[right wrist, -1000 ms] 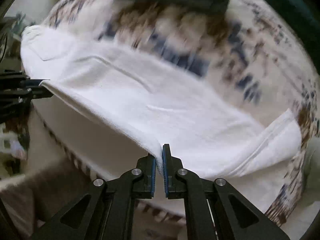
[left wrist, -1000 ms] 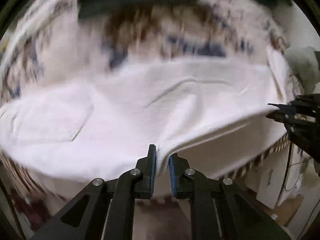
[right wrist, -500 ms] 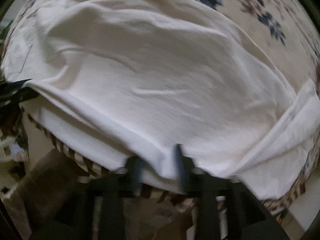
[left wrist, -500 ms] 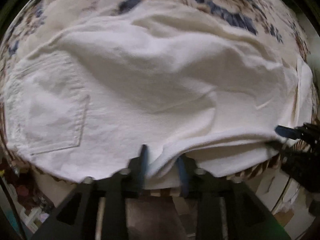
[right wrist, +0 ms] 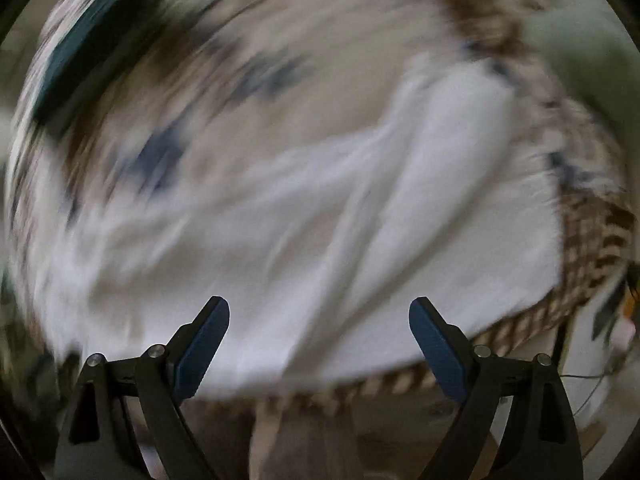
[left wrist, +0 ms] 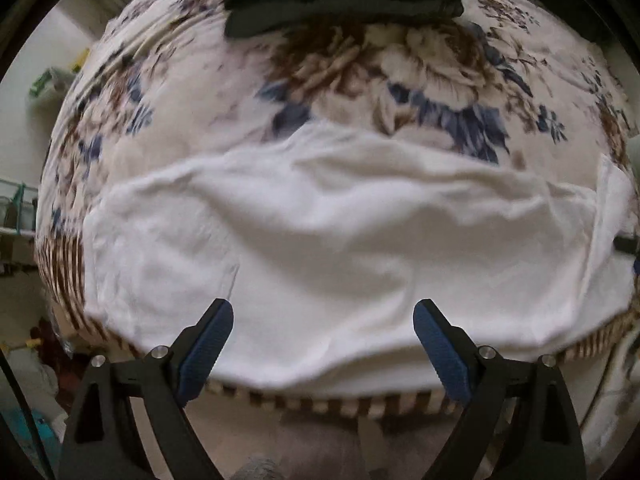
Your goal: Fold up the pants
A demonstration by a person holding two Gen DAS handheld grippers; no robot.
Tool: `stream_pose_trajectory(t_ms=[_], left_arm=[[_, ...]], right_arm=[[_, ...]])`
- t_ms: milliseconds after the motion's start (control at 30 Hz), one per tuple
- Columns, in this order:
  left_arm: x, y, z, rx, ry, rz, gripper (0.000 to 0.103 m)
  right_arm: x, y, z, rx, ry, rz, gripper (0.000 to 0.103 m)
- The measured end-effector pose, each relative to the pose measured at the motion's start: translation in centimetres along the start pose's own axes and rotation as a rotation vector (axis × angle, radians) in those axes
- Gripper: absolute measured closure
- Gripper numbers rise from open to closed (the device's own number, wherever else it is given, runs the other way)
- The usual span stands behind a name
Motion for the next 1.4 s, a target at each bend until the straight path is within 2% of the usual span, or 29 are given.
stream_pose_trajectory(t_ms=[67,133,167,200,233,267,300,367,467,533,667,700,767,833,867,900,967,1033,1067,1167,1200,1300,1400], left_arm=[[-1.1,-1.2,0.7,0.005,-0.014,0.008,0.011],[-2.5,-2.8,0.9,0.036,-0.032,0.012,0.011],[-3.0,-3.4,0.7,0.048,-0.044,0.016,0.011],[-3.4,-4.0,0.5,0.061,-0.058,0.023,0.011],[-3.2,-4.0,0.1,0.07,-0.066,0.025,0.011],[-3.3,-4.1,-0.3,0.08,-0.076,0.019,0.011],[-3.4,-4.0,-0.6,0.082,-0.083,0.016,0.011],[-3.2,-3.7,-1.2,0.084,-0.096,0.012,0.011],[-2.9,-3.8,-2.2,0.102,-0.083,-0.001,0.011],[-2.8,-4.0,-2.6,0.11,-0.073,-0.005,0.011],[-2.9,-4.3,-3.2,0.112,-0.075,-0.008,0.011],[-3.0,-4.3,-3.2,0.105,-0.08,-0.006,0.011],[-3.1,-4.2,-3.3,0.088,-0.09,0.0,0.011],[-2.9,-3.8,-3.5,0.077,-0.079,0.002,0.011],[-2.6,-3.7,-3.4,0.069,-0.07,0.0,0.011],[-2.2,-3.5,-3.4,0.06,-0.059,-0.002,0.011],[-0.9,-3.2,-3.2,0.04,-0.029,-0.006,0.011],[0.6,-3.1,-3.0,0.03,0.002,-0.012,0.011],[1.6,-3.0,-2.7,0.027,0.027,-0.015,0.011],[4.1,-3.0,-2.3,0.036,0.104,-0.034,0.011],[5.3,-2.8,-1.9,0.038,0.13,-0.035,0.011],[10.8,-2.4,-1.6,0.041,0.221,-0.035,0.011],[18.5,-2.2,-1.7,0.038,0.332,0.006,0.011]], right_arm=[[-2.5,-1.4,2.6,-0.015,-0.084,-0.007,0.01],[-4.1,-3.5,4.9,0.02,-0.11,-0.009,0.011],[-4.7,-4.7,5.0,0.052,-0.105,-0.032,0.029],[-5.7,-5.7,4.6,0.091,-0.103,-0.073,0.065],[-7.0,-5.9,3.7,0.101,-0.125,-0.094,0.081],[-8.4,-5.4,2.6,0.069,-0.185,-0.079,0.095],[-9.7,-4.7,1.5,0.043,-0.234,-0.074,0.095],[-13.3,-3.0,-2.7,0.003,-0.351,-0.062,0.095],[-15.8,-2.8,-8.6,0.017,-0.486,0.065,0.093],[-16.3,-3.2,-10.7,0.01,-0.539,0.153,0.087],[-17.8,-3.8,-13.3,-0.097,-0.638,0.281,0.083],[-19.6,-3.7,-13.7,-0.127,-0.663,0.282,0.085],[-20.3,-2.6,-13.9,-0.175,-0.653,0.26,0.098],[-21.6,-0.6,-12.7,-0.2,-0.564,0.173,0.099],[-22.2,-0.3,-13.8,-0.175,-0.545,0.105,0.099],[-23.1,-0.8,-13.2,-0.139,-0.569,0.093,0.099],[-23.8,-3.0,-15.5,-0.023,-0.606,0.117,0.099],[-22.9,-3.9,-16.0,0.033,-0.618,0.174,0.096],[-22.7,-3.3,-16.3,0.03,-0.609,0.176,0.092],[-20.6,0.0,-17.0,-0.038,-0.563,0.164,0.064],[-19.2,1.2,-17.5,-0.063,-0.554,0.18,0.06],[-13.7,2.9,-19.2,-0.069,-0.525,0.259,0.06],[-6.1,2.4,-20.0,-0.028,-0.48,0.35,0.06]])
Point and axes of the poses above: each gripper's, at about its wrist camera, not at the fingertips, and y roughly against the way its jaws point, x to its left, z to its top, the point moved 10 cm from there along -y, roughly the way its jaws point, and after that the axes turned 12 degrees about y, right-handed, at the moved point
